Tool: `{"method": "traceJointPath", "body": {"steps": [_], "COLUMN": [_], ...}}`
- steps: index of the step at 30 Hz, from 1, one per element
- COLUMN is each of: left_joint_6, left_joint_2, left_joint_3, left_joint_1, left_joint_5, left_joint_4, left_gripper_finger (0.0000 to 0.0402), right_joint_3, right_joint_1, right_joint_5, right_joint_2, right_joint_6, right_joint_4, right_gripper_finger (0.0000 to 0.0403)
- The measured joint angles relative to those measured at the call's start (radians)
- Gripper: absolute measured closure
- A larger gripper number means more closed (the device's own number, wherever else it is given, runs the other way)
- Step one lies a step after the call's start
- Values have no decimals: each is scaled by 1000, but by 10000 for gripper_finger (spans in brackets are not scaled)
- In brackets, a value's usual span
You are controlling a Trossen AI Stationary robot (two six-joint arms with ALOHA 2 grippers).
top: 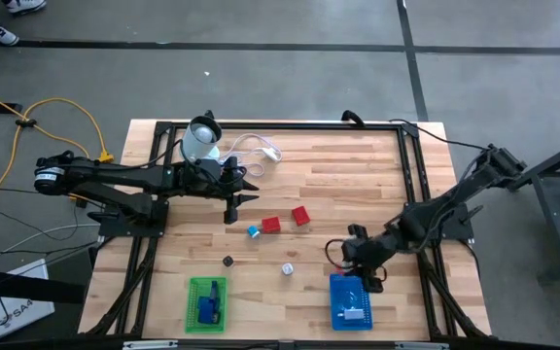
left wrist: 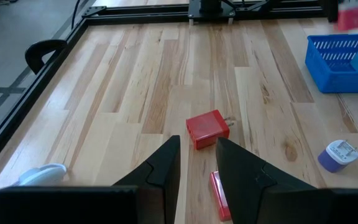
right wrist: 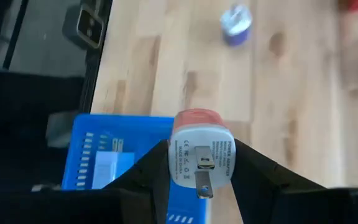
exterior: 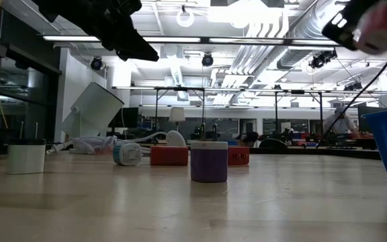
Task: Pick & Place Office items
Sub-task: Put the pink charger adapter into the blue bin
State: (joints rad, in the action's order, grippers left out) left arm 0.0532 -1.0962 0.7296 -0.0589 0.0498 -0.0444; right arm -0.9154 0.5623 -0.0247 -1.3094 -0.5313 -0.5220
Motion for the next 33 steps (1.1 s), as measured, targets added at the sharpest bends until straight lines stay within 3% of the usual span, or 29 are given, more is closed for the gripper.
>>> {"method": "traceJointPath", "body": {"steps": [16, 33], "left_joint_6": [0, 0], "left_joint_2": [0, 0], "left_joint_3": [0, 0], "left_joint_1": [0, 0], "left_joint_5": [0, 0], "left_joint_4": [0, 0], "left_gripper_finger": [304, 304], "right_joint_3": [0, 0], "right_joint_1": [75, 75], "right_joint_5": [131, 124], "right_joint_2": [-209, -220], "right_joint_6": [-145, -148], "right_joint_4": [2, 2], "right_gripper_finger": [275, 275]}}
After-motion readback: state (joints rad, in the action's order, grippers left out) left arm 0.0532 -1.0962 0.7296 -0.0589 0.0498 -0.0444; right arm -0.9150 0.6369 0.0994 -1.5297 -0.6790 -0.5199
